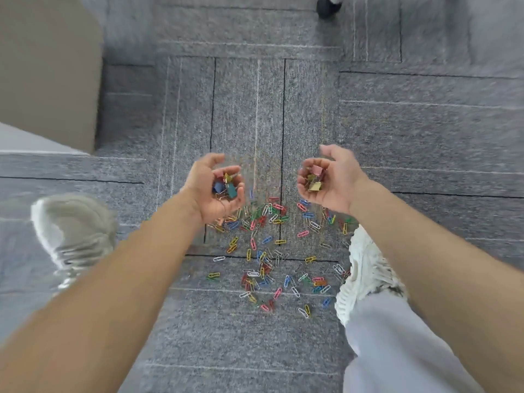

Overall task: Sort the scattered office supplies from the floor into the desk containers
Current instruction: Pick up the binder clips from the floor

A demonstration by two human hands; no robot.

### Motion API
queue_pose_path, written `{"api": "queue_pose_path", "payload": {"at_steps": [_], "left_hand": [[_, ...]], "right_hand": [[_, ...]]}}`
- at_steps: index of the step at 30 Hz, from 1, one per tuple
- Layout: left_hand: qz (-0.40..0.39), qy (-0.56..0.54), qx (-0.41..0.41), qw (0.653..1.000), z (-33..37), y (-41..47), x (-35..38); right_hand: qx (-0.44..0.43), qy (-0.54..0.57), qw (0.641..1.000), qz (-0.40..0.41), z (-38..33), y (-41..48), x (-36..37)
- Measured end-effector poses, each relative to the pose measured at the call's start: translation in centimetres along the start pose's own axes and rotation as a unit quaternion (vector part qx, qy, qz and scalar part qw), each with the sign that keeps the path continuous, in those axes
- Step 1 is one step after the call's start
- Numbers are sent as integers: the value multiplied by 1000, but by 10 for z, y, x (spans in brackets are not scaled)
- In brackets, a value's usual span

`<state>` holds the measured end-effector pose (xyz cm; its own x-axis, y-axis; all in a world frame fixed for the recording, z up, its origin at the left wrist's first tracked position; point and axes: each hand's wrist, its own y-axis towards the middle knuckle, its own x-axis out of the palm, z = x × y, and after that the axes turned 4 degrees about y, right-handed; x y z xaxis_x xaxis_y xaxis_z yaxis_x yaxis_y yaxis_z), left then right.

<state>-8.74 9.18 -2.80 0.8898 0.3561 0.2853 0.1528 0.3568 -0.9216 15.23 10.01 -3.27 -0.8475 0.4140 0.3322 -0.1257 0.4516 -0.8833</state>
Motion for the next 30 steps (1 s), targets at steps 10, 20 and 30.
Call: {"api": "queue_pose_path", "payload": {"at_steps": [10, 20, 30], "left_hand": [[-33, -142, 157, 977, 20, -300, -10], [-44, -199, 308, 929, -81, -533, -90], [78, -156, 490, 854, -106, -722, -208]], "right_hand": [[-65, 25, 986, -152, 10, -283, 169], [-77, -43, 973, -215, 150, -514, 233], [-66, -103, 945, -303, 265, -634, 328]]}}
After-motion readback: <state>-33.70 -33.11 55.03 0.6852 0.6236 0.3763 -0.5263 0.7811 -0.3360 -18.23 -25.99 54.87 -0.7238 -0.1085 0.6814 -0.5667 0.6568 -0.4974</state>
